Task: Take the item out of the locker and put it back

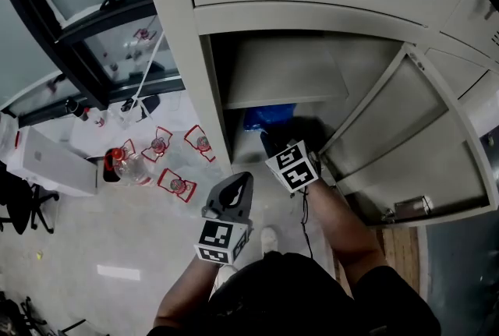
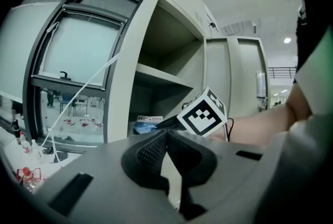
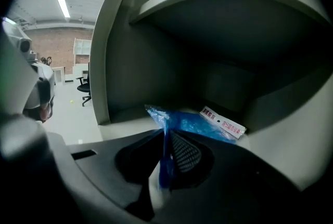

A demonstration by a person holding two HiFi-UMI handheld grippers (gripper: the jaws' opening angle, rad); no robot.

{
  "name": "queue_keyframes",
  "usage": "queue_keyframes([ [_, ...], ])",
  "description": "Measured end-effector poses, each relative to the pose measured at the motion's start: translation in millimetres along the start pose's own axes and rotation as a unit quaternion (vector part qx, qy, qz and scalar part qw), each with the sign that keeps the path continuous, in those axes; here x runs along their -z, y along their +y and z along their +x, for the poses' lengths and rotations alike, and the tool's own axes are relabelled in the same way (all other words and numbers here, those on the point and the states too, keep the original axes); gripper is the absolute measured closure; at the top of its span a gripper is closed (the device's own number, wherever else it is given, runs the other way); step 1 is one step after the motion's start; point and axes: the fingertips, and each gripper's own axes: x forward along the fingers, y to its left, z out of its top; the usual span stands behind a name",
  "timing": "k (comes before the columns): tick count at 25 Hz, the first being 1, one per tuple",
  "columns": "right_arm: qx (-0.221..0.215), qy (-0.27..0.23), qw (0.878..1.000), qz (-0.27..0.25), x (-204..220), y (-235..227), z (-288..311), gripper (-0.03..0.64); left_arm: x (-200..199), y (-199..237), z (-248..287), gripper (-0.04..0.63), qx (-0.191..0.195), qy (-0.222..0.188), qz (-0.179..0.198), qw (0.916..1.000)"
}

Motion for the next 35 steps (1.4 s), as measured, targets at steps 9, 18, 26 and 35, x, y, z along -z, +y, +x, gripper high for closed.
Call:
queue_keyframes([
  [9,-0.009,0.026,0.999,-0.019,7.0,7.5,5.1,0.521,-0.4,3.5,-0.1,0.591,0.001,-0.005,0.001,1.0],
  [18,-0.004,0.007,1.0,-0.015,-0.9,12.9,-3.5,0.442,-0.9,-0.2,-10.6,0.591,0.004,-0.005,0.005,1.0],
  [26,0.025,-0.027,0.999,-0.012,-15.7,21.2,-27.6,0.559,-2.7,-4.4,-30.1,0.591,0.005,-0.008,0.01,0.9999],
  [35,0.045,-0.064,0.996,0.039,-25.3,47.6,-69.0,0.617,0.3,-14.7,-64.9,0.591,0.02,-0.006,0.013,0.9997],
])
